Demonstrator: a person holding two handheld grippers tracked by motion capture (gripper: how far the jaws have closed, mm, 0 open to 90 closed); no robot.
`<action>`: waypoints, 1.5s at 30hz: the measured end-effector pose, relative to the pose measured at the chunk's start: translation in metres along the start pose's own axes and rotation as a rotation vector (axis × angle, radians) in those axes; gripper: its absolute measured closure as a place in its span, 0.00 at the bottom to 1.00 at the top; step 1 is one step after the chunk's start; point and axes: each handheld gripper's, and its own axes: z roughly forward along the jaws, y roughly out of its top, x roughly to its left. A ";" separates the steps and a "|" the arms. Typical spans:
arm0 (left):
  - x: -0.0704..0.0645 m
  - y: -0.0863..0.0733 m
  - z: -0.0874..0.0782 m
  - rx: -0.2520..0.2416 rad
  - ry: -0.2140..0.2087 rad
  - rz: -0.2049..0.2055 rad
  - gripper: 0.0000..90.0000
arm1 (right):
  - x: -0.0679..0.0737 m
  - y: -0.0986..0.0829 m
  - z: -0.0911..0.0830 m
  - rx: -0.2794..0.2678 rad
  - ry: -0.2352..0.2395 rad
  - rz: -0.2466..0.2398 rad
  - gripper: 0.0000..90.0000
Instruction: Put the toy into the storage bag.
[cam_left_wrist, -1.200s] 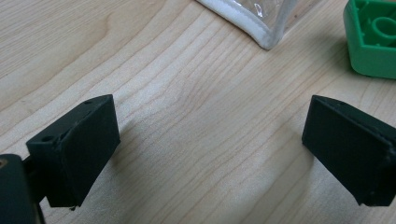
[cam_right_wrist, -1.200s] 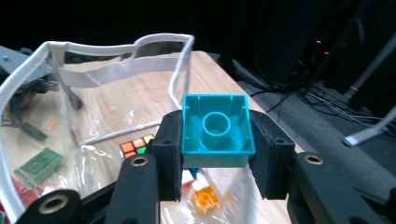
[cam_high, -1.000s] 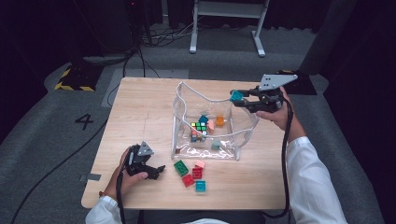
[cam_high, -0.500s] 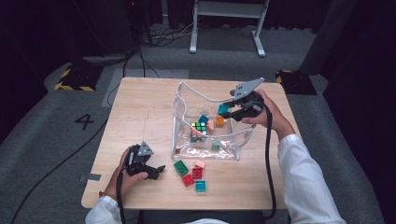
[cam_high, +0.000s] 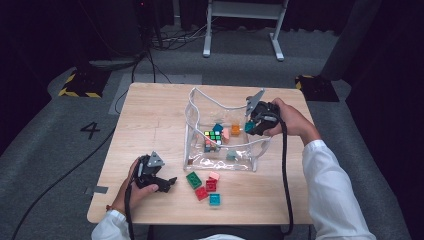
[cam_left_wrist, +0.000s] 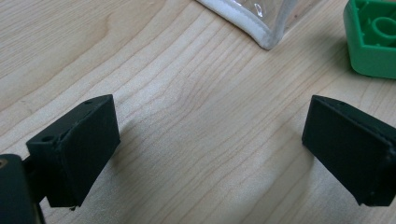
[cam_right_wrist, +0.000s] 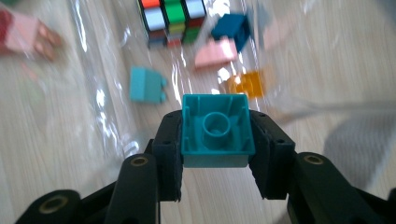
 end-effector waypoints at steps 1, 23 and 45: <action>0.000 0.000 0.000 0.000 0.000 0.000 0.05 | 0.000 -0.003 -0.002 0.030 -0.012 0.009 0.66; 0.000 0.000 0.000 0.000 0.000 0.000 0.05 | -0.003 -0.035 -0.023 -0.303 -0.014 0.132 0.54; 0.000 0.000 0.000 -0.001 0.002 0.000 0.05 | 0.029 -0.086 -0.074 -0.642 -0.198 0.326 0.27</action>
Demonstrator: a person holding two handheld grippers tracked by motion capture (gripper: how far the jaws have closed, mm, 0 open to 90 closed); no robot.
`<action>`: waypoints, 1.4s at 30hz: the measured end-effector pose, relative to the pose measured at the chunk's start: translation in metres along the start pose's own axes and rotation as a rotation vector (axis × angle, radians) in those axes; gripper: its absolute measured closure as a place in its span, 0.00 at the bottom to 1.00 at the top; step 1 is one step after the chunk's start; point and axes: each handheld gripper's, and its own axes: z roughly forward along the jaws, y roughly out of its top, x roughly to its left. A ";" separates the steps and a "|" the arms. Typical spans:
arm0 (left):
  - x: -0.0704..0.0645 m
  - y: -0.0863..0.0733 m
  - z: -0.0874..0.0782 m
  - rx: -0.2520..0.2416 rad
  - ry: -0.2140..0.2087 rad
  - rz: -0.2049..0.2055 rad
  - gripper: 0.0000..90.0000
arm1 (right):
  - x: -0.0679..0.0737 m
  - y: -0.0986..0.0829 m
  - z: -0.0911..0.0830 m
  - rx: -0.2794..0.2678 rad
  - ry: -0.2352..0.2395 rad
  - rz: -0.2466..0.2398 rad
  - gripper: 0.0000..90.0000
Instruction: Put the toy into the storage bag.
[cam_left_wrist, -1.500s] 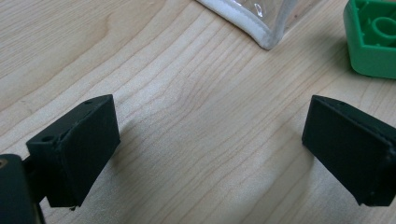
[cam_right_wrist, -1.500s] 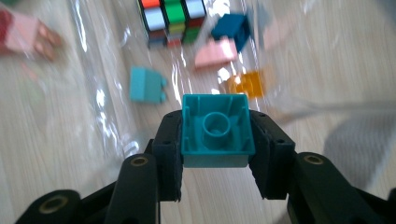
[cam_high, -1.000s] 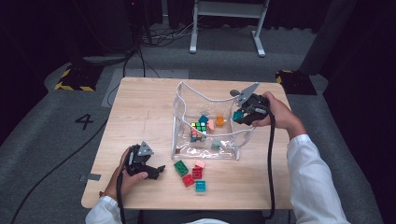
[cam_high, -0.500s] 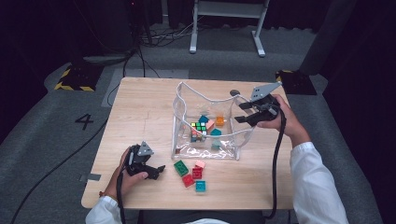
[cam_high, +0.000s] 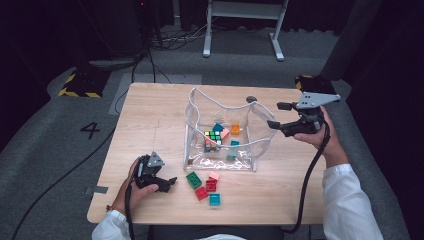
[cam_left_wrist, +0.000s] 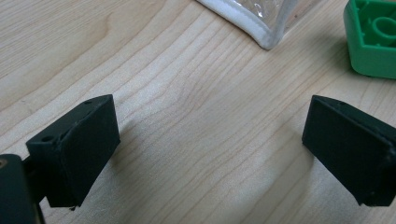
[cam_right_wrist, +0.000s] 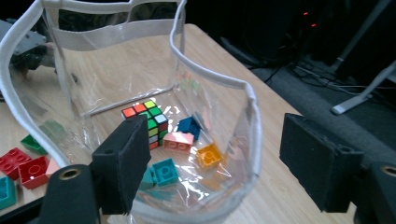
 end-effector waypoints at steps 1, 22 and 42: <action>0.000 0.000 0.000 0.000 0.001 0.000 0.05 | 0.001 -0.002 -0.004 -0.007 -0.009 0.004 0.27; 0.000 0.000 0.000 0.002 0.002 -0.001 0.04 | 0.039 -0.084 -0.023 -0.028 -0.010 0.033 0.30; 0.000 0.000 0.000 0.000 -0.002 -0.002 0.04 | 0.106 -0.142 0.041 0.122 0.204 0.021 0.34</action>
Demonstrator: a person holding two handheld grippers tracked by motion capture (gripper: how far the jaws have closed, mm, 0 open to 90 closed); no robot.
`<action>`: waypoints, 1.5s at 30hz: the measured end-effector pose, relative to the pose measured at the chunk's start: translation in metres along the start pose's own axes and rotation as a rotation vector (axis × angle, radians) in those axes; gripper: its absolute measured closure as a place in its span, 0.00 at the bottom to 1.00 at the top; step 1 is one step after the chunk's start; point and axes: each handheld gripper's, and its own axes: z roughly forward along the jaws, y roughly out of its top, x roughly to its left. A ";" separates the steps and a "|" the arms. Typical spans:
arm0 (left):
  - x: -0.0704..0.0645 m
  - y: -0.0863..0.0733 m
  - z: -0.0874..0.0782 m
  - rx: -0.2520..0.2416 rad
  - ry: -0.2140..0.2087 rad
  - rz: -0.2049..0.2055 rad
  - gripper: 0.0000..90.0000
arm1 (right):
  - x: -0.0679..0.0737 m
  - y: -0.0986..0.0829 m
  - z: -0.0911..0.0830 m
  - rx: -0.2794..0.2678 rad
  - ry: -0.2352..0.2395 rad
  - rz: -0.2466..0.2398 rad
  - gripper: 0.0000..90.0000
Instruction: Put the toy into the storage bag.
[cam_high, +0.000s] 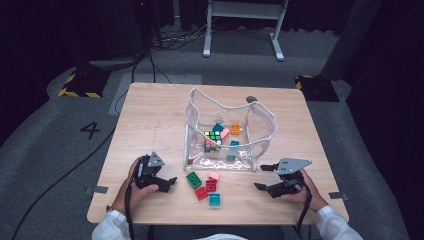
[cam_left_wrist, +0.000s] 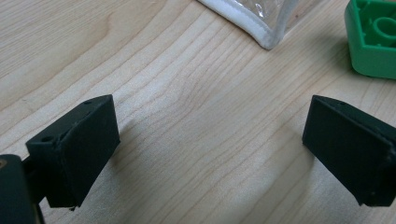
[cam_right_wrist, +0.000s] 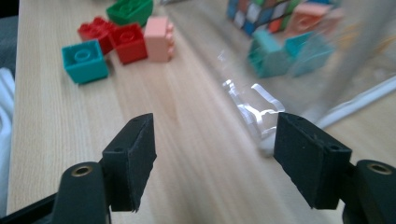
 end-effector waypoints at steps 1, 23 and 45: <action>0.000 0.000 0.000 0.000 0.001 0.001 0.04 | 0.003 -0.001 0.006 0.022 0.024 -0.003 0.34; 0.000 0.000 0.000 0.002 0.004 0.001 0.04 | 0.067 0.026 0.087 0.093 0.209 -0.138 0.39; 0.000 0.000 0.000 0.000 0.002 0.002 0.04 | 0.078 0.034 0.097 0.050 0.276 -0.202 0.66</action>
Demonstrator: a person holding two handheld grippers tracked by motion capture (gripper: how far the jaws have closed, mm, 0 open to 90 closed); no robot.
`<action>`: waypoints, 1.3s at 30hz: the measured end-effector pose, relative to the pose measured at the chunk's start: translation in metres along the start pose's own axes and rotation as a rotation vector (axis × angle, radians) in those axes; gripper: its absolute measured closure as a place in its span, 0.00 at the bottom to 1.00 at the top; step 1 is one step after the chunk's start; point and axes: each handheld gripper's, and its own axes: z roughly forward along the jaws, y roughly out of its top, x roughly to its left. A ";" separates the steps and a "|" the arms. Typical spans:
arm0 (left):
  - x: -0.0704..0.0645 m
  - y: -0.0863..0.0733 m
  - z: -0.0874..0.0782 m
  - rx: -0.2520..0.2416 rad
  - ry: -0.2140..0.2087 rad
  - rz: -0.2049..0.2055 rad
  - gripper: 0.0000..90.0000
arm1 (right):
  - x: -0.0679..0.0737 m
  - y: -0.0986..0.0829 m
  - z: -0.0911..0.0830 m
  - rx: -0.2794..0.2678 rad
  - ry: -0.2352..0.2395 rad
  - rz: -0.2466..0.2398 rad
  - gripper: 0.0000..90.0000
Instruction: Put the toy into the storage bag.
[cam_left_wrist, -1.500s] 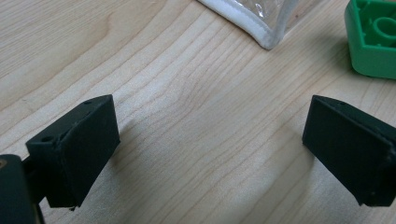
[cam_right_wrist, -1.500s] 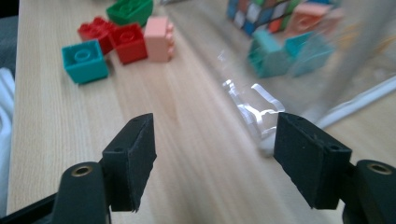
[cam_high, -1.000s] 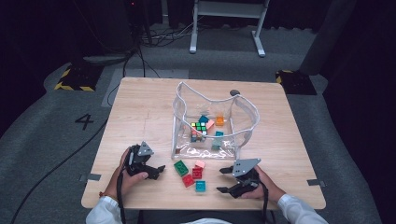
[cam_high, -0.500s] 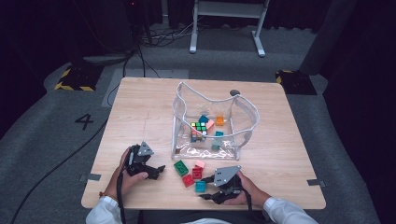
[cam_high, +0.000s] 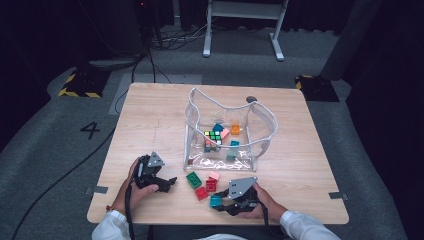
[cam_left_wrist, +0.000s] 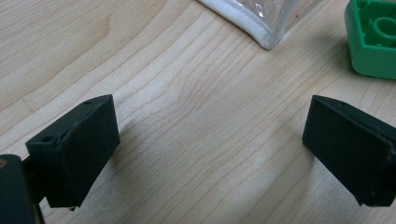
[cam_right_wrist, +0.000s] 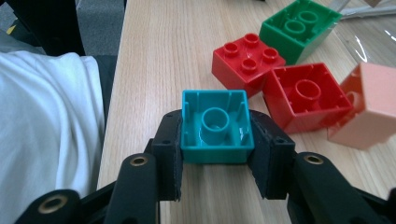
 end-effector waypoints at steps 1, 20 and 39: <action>0.000 0.000 0.000 0.000 0.000 0.000 0.04 | -0.001 -0.002 -0.003 0.002 0.003 -0.002 0.66; 0.000 0.000 0.000 0.000 -0.001 -0.001 0.04 | -0.029 -0.048 -0.062 0.014 -0.171 0.089 0.66; 0.000 0.000 0.000 0.002 0.001 -0.004 0.04 | -0.090 -0.093 -0.146 -0.024 -0.405 0.274 0.66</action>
